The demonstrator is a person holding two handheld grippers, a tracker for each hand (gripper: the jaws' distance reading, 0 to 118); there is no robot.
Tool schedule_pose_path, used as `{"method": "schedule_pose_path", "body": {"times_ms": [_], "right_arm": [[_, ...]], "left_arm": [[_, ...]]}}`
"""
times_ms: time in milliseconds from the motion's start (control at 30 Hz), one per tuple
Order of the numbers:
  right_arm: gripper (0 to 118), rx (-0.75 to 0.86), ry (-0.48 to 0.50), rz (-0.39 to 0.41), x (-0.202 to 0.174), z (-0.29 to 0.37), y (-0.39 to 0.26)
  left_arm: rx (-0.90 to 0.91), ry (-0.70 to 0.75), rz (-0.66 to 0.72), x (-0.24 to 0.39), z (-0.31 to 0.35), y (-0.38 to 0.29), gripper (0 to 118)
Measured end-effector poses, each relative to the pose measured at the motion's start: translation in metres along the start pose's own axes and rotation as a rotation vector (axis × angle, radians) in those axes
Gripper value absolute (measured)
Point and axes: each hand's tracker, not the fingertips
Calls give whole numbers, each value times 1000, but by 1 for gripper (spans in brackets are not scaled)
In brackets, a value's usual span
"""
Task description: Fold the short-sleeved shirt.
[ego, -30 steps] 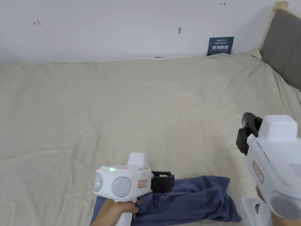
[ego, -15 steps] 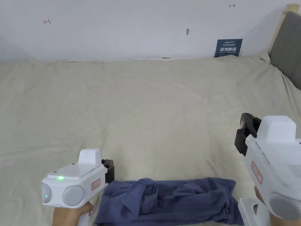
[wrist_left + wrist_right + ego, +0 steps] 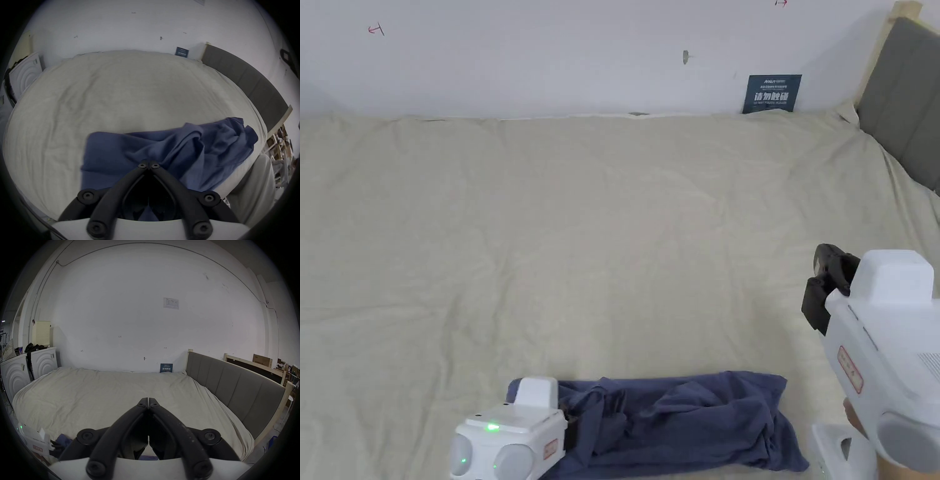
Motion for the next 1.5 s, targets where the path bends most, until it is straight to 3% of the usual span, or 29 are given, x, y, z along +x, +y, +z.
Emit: {"method": "schedule_pose_path", "body": {"times_ms": [167,433,567,800,967,1000,1033,1067,1100,1133,1167,1300,1367,1433,1500], "right_arm": [[1,-2,-10,-6,6,3,-2],[1,-12,-30,-10,16,6,-5],[1,-8,-34,-8,18,8,-2],[1,16,-23,-5,13,9,6],[1,14,-1,-4,3,4,6],[1,12,4,-2,2,4,6],[1,9,9,2,-1,3,5],[1,6,14,6,-4,2,4],[1,2,16,8,-6,1,4],[1,-2,20,10,-7,-1,3],[1,-6,23,12,-9,-2,2],[1,-20,27,14,-15,-6,1],[1,-26,29,19,-17,-7,0],[1,-30,30,24,-18,-8,0],[1,-32,29,27,-18,-8,0]], "left_arm": [[-3,-80,-10,38,-15,9,0],[-51,-83,-67,78,-41,8,0],[-38,-126,8,64,-25,19,0],[99,-236,77,-5,59,54,0],[66,-280,273,-84,73,44,4],[38,-291,315,-100,70,40,15],[11,-311,359,-113,69,35,34],[-26,-326,408,-126,66,29,59],[-43,-313,434,-133,63,23,92],[-66,-310,448,-139,58,20,109],[-78,-304,446,-143,55,16,116],[-88,-296,421,-149,42,6,115],[-122,-296,416,-152,31,3,102],[-143,-303,411,-150,19,1,98],[-168,-301,387,-147,8,-3,77]]}}
